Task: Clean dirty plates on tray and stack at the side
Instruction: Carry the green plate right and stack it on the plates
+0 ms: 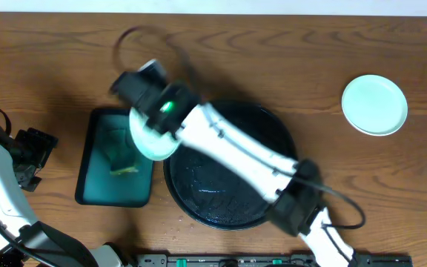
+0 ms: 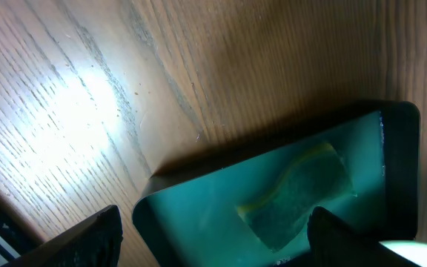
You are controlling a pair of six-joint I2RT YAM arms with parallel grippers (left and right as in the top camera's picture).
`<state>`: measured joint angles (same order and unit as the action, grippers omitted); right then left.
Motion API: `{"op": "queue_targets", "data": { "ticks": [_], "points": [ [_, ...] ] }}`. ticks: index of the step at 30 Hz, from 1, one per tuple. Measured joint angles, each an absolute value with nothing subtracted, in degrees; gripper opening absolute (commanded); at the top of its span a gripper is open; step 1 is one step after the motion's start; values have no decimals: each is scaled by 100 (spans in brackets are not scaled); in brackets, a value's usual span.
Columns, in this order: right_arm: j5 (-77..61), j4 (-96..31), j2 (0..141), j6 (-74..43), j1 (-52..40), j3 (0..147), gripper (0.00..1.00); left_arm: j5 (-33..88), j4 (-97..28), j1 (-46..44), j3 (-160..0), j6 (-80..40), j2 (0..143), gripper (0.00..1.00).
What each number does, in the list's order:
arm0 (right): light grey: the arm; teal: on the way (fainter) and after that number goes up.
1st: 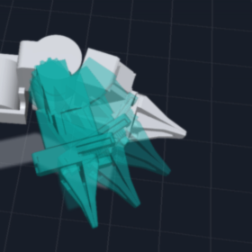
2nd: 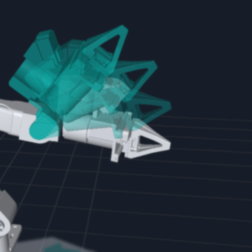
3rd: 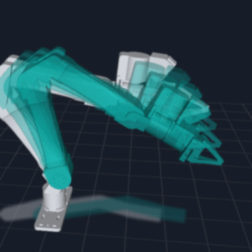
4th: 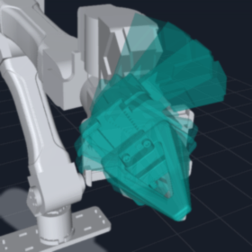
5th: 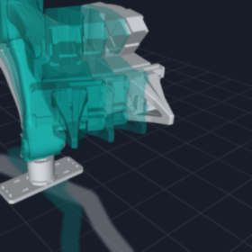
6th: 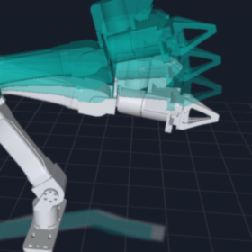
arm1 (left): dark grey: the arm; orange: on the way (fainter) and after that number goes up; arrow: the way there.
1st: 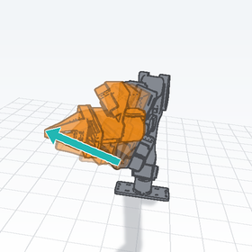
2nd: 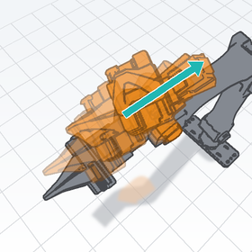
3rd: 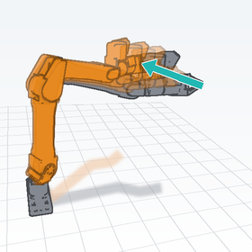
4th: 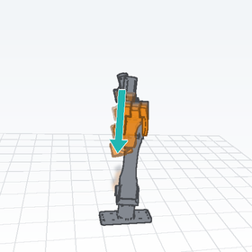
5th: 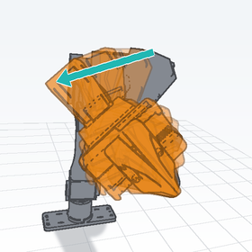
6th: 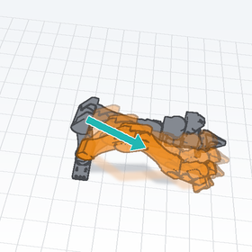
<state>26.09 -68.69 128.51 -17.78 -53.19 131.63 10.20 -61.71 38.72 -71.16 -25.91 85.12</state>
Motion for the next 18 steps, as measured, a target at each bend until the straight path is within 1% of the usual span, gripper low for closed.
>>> {"op": "queue_targets", "data": {
  "ticks": [4, 8, 13, 18],
  "points": [
    [1068, -7146, 12401, -1927, -4182, 13163, 1, 1087, -6141, 3747, -7116, -2582, 8512, 80],
    [-360, -7677, 11959, -1883, -2829, 13216, 1, 1210, -6125, 3382, -7116, -2565, 8512, 80],
    [-1031, -8449, 11865, -1625, -1406, 13238, 1, 1264, -6027, 2720, -7116, -2563, 8512, 81],
    [-1122, -8895, 11867, -1334, -224, 13183, 1, 1304, -5867, 2034, -7116, -2561, 8512, 80]
  ]
}}
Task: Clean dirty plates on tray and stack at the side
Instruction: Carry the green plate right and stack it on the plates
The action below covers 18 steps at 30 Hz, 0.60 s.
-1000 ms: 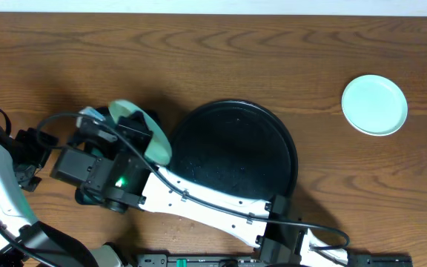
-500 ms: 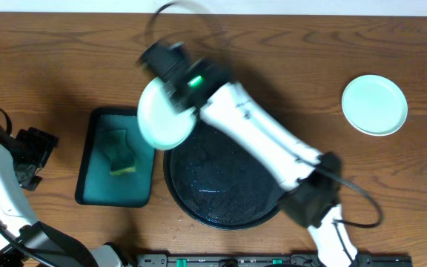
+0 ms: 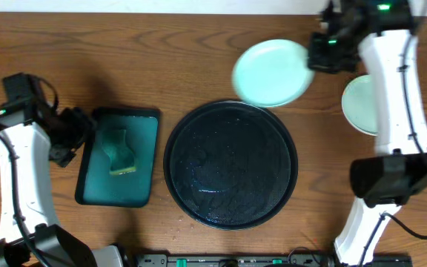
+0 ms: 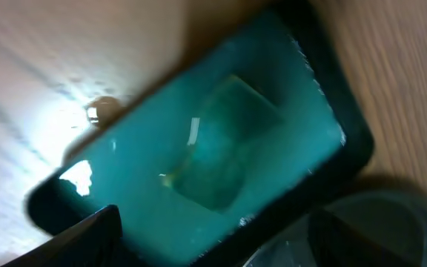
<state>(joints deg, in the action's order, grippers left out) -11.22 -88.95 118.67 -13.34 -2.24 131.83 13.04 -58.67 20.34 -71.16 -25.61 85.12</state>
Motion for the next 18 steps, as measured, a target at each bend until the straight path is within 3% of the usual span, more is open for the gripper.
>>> {"op": "queue_targets", "data": {
  "ticks": [6, 18],
  "points": [
    [-1111, -8836, 11867, -1155, 1057, 12722, 1, 1321, -5747, 1380, -7116, -2561, 8512, 80],
    [-1118, -7328, 11867, -1299, 3260, 10462, 1, 1319, -5739, 871, -7116, -2543, 8512, 81]
  ]
}}
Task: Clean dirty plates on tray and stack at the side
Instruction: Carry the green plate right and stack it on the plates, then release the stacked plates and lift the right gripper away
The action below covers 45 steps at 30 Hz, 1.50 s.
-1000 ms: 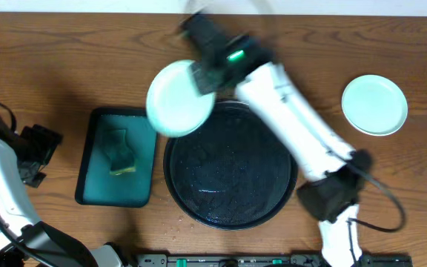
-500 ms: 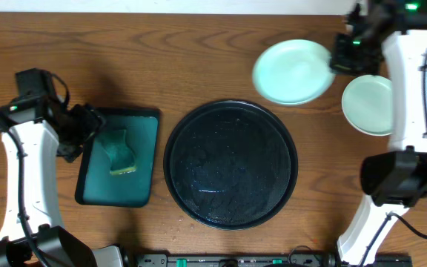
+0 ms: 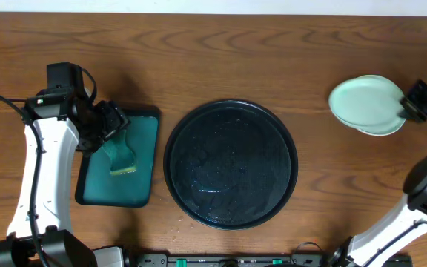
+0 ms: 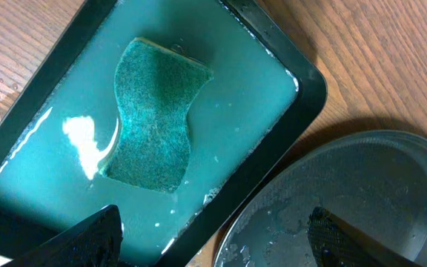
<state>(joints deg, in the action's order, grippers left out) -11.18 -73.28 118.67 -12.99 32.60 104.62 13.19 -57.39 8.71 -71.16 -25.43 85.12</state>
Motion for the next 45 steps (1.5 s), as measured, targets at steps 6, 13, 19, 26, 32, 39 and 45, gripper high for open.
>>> {"op": "queue_targets", "data": {
  "ticks": [6, 13, 19, 26, 32, 39, 45],
  "points": [
    [-1393, -6796, 11865, -1404, 4045, 9835, 1, 1319, -5747, 845, -7116, -2497, 8512, 81],
    [-1669, -6386, 11867, -1494, 4193, 9535, 3, 1319, -5754, 845, -7116, -2436, 8512, 81],
    [-1920, -6097, 11865, -1590, 3918, 9507, 21, 1319, -5760, 845, -7116, -2414, 8512, 81],
    [-2058, -5931, 11865, -1568, 3385, 9507, 31, 1319, -5804, 845, -7116, -2412, 8512, 81],
    [-2467, -5929, 11865, -1225, 3009, 9507, 31, 1319, -5806, 845, -7116, -2338, 8512, 81],
    [-2672, -6071, 11577, -668, 2058, 9507, 31, 1072, -5806, 843, -7054, -2047, 8512, 81],
    [-2283, -6326, 10836, -486, 928, 9509, 32, 847, -5808, 838, -6632, -1955, 8512, 81]
  ]
}}
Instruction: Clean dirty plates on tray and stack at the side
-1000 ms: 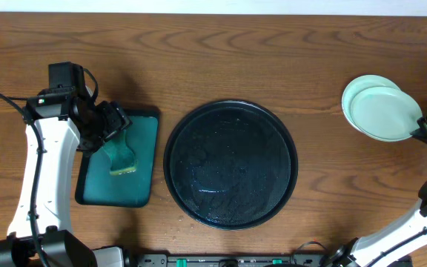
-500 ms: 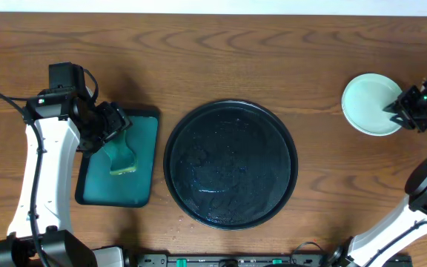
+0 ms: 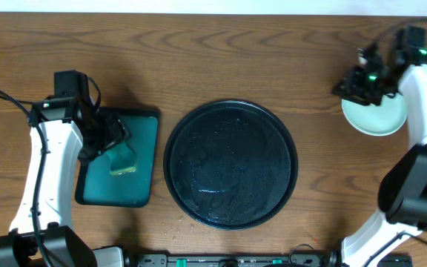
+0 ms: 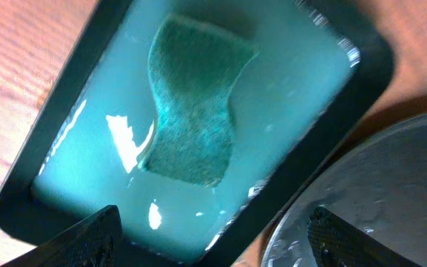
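The round dark tray (image 3: 230,165) sits wet and bare at the table's middle; its rim also shows in the left wrist view as the tray (image 4: 391,185). Pale green plates (image 3: 380,119) lie stacked at the right. My right gripper (image 3: 356,83) hovers over the stack's upper-left edge; its jaw state is unclear. My left gripper (image 3: 113,137) hangs open over the teal basin (image 3: 139,182), nothing between its fingers. Below the left gripper (image 4: 213,241) a green sponge (image 4: 195,122) lies in the water, also seen from overhead as the sponge (image 3: 122,159).
The basin's black rim (image 4: 373,63) lies close to the tray's left edge. Bare wooden table (image 3: 221,59) stretches along the back. A dark rail (image 3: 228,261) runs along the front edge.
The green plate that the right gripper held over the stack now lies on it, and that gripper has shifted to the stack's upper left. The left gripper stays open over the sponge.
The right arm first reached across with a green plate over the basin while the left arm stood far left. Then the plate was at the back right and the left gripper neared the basin. Later the plate hung over the stack; now it rests there.
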You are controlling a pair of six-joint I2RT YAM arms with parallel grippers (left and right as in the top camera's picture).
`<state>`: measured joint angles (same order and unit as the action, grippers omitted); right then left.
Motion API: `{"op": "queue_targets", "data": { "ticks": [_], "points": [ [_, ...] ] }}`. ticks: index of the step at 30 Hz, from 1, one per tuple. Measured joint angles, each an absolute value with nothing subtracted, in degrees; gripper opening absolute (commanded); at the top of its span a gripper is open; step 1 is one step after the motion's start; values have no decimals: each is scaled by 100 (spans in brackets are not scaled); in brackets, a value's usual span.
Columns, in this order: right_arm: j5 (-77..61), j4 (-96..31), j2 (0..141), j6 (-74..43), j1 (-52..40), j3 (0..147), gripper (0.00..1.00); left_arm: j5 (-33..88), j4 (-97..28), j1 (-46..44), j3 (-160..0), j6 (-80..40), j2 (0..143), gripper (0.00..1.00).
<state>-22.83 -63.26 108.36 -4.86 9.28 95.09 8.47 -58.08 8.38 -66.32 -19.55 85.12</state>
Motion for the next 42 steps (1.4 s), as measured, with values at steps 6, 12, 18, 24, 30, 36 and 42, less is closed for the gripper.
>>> {"op": "queue_targets", "data": {
  "ticks": [6, 12, 18, 24, 30, 36, 42],
  "points": [
    [-1503, -6670, 10154, -436, -266, 9509, 33, 797, -5806, 838, -6506, -1837, 8514, 81],
    [-416, -6792, 9389, -541, -1197, 9509, 49, 749, -5671, 650, -6501, -1538, 8401, 81],
    [353, -6796, 8639, -460, -1640, 9518, 99, 733, -5413, 163, -6499, -1194, 7408, 81],
    [613, -6816, 8545, -447, -1669, 9518, 99, 731, -5435, -115, -6499, -1039, 6018, 81],
    [666, -6814, 8545, -447, -1669, 9518, 99, 729, -5756, -130, -6499, -969, 4751, 81],
    [701, -6816, 8545, -449, -1669, 9518, 99, 729, -6278, -130, -6499, -766, 3837, 81],
    [714, -6816, 8545, -447, -1669, 9518, 99, 727, -6407, -130, -6499, -701, 3662, 81]
  ]
}}
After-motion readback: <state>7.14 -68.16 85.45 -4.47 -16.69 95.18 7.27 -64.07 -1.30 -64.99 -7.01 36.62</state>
